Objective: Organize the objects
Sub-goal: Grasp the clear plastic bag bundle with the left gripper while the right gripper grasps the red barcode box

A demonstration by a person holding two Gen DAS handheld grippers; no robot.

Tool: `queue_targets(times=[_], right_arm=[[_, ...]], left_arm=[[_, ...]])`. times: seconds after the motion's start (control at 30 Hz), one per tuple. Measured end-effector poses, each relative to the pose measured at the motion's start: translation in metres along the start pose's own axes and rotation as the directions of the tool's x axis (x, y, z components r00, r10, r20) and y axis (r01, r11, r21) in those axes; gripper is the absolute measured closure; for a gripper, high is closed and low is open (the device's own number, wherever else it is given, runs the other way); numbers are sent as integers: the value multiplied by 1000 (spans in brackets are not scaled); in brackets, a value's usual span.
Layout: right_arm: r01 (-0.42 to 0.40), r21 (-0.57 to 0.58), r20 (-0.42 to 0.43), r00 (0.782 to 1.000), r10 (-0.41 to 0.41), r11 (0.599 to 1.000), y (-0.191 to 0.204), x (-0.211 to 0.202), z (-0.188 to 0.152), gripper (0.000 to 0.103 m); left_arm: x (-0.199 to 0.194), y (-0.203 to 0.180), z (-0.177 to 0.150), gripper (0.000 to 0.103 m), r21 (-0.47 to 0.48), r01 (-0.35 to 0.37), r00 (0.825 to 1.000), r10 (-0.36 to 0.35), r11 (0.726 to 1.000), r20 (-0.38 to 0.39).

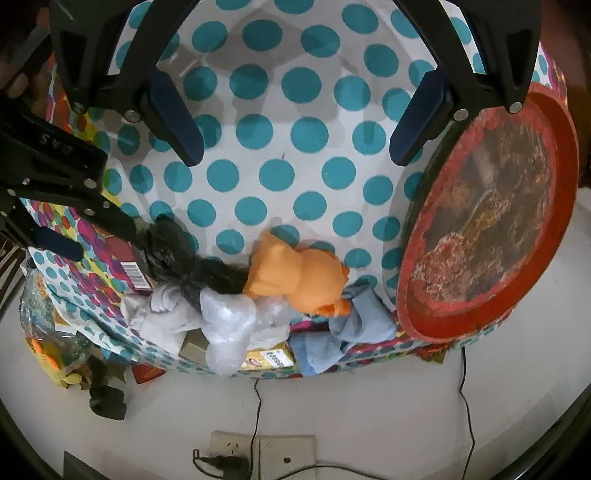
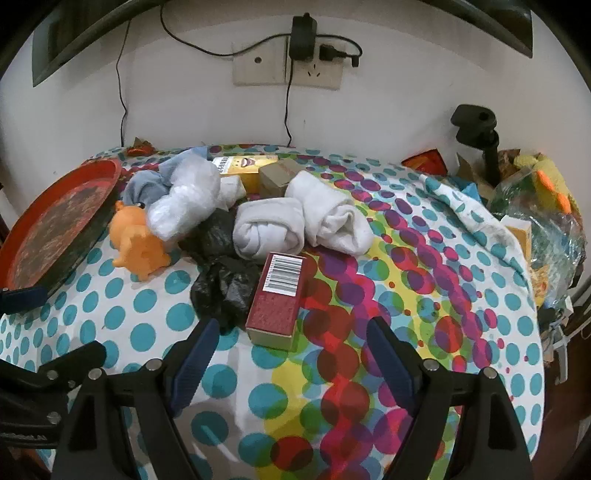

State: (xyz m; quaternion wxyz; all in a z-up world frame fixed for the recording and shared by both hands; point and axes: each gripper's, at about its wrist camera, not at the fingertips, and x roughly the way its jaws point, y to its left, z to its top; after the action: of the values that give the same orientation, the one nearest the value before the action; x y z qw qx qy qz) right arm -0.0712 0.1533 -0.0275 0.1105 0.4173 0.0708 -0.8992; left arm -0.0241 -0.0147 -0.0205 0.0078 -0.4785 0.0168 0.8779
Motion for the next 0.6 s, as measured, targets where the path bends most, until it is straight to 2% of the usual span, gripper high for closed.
queue_targets(times=[0.2, 0.27, 0.33, 0.37, 0.43, 0.5, 0.6], right_arm=[[17, -1, -14, 1000, -17, 1000, -4, 13, 2, 19], [3, 2, -18, 1000, -3, 1000, -6, 15, 0, 23], [-11, 6, -32, 999, 11, 1000, -7, 18, -2, 37], [-17, 6, -42, 999, 18, 1000, -8, 20, -3, 41], [-14, 5, -56, 998, 14, 1000, -9, 23, -6, 58], [-21, 14, -59, 998, 22, 1000, -12, 25, -8, 64], [-23, 14, -51, 998, 23, 1000, -16, 26, -8, 64]], left_arm=[[6, -6, 1, 3, 54, 7, 1000, -6, 999, -15], [9, -11, -1, 3, 81, 14, 1000, -12, 997, -19], [10, -16, -3, 6, 109, -13, 1000, 14, 994, -11], [10, -17, -4, 6, 117, -19, 1000, 20, 993, -8], [11, -20, -6, 6, 135, -30, 999, 32, 990, -7], [10, -20, -6, 6, 146, -53, 999, 53, 988, 4], [11, -15, -6, 5, 131, -49, 999, 49, 990, 4]])
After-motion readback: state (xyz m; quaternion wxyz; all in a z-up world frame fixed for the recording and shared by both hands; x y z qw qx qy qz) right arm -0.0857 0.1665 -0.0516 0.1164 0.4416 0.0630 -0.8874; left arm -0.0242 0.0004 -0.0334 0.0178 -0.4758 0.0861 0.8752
